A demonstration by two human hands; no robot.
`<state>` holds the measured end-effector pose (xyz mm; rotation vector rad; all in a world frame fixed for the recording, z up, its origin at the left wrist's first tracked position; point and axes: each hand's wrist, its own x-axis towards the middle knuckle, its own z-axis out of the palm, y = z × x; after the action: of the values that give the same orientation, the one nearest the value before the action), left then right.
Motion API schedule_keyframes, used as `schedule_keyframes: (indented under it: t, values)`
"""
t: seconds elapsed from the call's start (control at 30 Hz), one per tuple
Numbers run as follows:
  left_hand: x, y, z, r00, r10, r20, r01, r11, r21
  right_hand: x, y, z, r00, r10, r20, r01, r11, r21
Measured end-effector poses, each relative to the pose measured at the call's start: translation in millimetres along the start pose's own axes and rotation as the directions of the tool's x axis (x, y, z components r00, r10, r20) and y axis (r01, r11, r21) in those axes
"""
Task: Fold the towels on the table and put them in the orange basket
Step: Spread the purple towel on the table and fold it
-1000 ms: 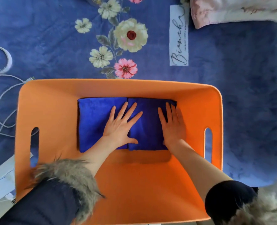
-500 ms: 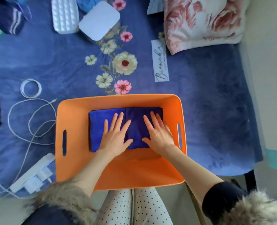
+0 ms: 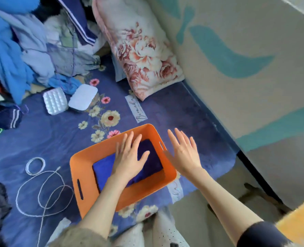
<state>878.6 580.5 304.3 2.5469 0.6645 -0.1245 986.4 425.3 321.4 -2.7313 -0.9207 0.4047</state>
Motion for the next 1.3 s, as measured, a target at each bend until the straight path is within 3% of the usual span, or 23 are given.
schedule_keyframes:
  t: [0.13, 0.23, 0.43, 0.63, 0.77, 0.9, 1.13, 1.3]
  values:
    - [-7, 32, 3, 0.969, 0.197, 0.153, -0.198, 0.98, -0.005, -60, 22, -17, 0.963, 0.253, -0.091, -0.254, 0.967, 0.003]
    - [-22, 59, 10, 0.877, 0.401, 0.263, -0.419, 0.908, 0.015, -119, 32, -16, 0.867, 0.432, -0.25, -0.438, 0.898, 0.032]
    - [-75, 120, 26, 0.598, 0.715, 0.361, -0.772, 0.636, 0.02, -246, 31, -3, 0.65, 0.698, -0.3, -0.716, 0.695, 0.064]
    - [-164, 164, 55, 0.283, 0.855, 0.434, -0.921, 0.368, -0.124, -370, 7, 27, 0.344, 0.857, -0.385, -0.872, 0.443, 0.207]
    - [-240, 173, 75, 0.052, 0.852, 0.522, -0.974, 0.159, -0.162, -449, -28, 56, 0.154, 0.927, -0.342, -0.922, 0.259, 0.287]
    - [-335, 174, 94, -0.187, 0.82, 0.541, -0.963, -0.045, -0.265, -535, -83, 86, -0.099, 0.945, -0.312, -0.922, 0.031, 0.386]
    - [-525, 130, 113, -0.583, 0.627, 0.517, -0.808, -0.377, -0.454, -685, -217, 150, -0.481, 0.845, -0.232, -0.824, -0.346, 0.449]
    - [-643, 80, 122, -0.753, 0.464, 0.467, -0.657, -0.477, -0.584, -760, -313, 195, -0.667, 0.74, -0.08, -0.69, -0.575, 0.439]
